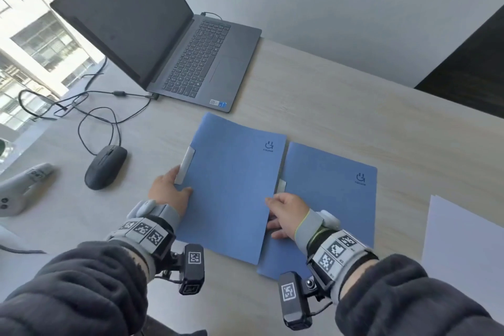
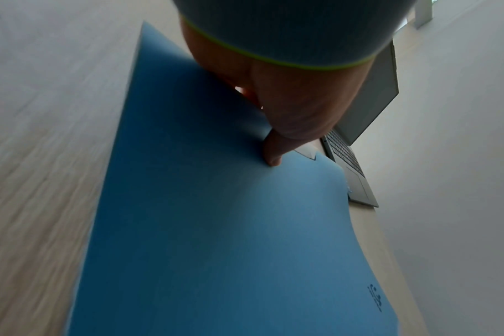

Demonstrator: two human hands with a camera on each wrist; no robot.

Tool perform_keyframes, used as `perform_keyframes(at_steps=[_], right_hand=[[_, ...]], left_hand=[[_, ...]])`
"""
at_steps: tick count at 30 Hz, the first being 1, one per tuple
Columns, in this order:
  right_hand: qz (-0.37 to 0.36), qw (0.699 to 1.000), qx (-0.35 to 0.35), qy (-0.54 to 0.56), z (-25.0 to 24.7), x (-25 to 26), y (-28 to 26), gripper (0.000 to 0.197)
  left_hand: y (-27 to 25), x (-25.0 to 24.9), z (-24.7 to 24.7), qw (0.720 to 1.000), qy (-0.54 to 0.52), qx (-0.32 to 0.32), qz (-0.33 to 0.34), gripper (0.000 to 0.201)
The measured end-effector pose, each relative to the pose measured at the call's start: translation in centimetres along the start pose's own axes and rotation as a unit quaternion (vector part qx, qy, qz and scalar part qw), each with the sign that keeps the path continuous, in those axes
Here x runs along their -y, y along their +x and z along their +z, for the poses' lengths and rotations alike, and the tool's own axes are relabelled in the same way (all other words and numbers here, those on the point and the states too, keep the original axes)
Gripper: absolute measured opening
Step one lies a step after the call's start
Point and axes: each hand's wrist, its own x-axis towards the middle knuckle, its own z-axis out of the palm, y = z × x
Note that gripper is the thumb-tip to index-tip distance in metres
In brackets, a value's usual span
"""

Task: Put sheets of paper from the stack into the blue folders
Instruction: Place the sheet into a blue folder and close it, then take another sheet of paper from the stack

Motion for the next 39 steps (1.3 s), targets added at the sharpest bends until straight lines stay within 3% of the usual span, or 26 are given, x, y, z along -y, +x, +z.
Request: perform_keyframes(at_steps=[4, 8, 12, 15, 17, 20, 24, 32, 39], right_hand=[[0.002, 0.999, -0.042, -0.009, -0.1, -0.1, 0.2, 0.012], [-0.008, 0.999, -0.032, 0.01, -1.8, -0.3, -0.9, 0.015], [-0.024, 0.998, -0.046, 0.018, -5.5, -1.2, -2.8, 0.021], [-0.023, 0.995, -0.089, 0.042, -9.8, -3.3, -4.3, 0.02], [-0.021, 0.989, -0.134, 0.063, -12.9, -5.1, -5.4, 0.018], [-0.014, 0.976, -0.201, 0.085, -17.0, -8.4, -6.8, 0.014], [0.002, 0.95, -0.29, 0.113, -23.6, -14.2, -10.8, 0.013], [0.045, 0.897, -0.41, 0.158, -31.9, -23.7, -16.8, 0.018], [0.049, 0.902, -0.411, 0.126, -34.7, -26.1, -19.8, 0.024]], left_hand=[[0.2, 0.3, 0.6, 0.997, 0.071, -0.028, -0.017, 0.061], [-0.2, -0.2, 0.4, 0.991, 0.122, -0.038, -0.034, 0.063], [-1.7, -3.2, 0.8, 0.992, 0.12, -0.041, 0.007, 0.066], [-4.5, -7.2, 3.2, 0.99, 0.093, 0.011, 0.104, 0.055], [-7.2, -9.9, 5.9, 0.981, 0.03, 0.079, 0.172, 0.044], [-11.5, -13.3, 9.8, 0.959, -0.04, 0.202, 0.196, 0.029], [-16.8, -17.4, 15.3, 0.924, -0.005, 0.302, 0.234, 0.021], [-24.2, -23.0, 22.7, 0.901, 0.092, 0.351, 0.236, 0.03], [-29.1, -26.6, 28.0, 0.899, 0.102, 0.344, 0.249, 0.035]])
